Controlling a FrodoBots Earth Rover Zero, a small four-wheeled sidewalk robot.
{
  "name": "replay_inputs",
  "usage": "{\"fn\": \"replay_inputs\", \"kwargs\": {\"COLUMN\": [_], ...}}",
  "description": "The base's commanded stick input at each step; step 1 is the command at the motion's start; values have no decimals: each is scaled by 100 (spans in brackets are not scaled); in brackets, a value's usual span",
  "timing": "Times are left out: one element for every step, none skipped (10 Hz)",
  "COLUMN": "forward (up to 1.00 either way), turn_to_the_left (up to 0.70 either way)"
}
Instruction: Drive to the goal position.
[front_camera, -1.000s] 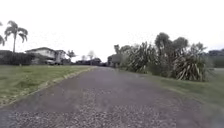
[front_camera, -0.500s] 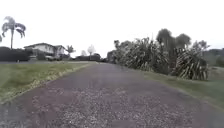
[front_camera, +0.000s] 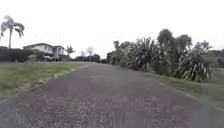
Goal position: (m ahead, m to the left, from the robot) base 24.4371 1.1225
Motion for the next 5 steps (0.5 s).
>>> {"fn": "replay_inputs", "kwargs": {"forward": [70,70,70,70,70], "turn_to_the_left": [0,0,0,0,0]}}
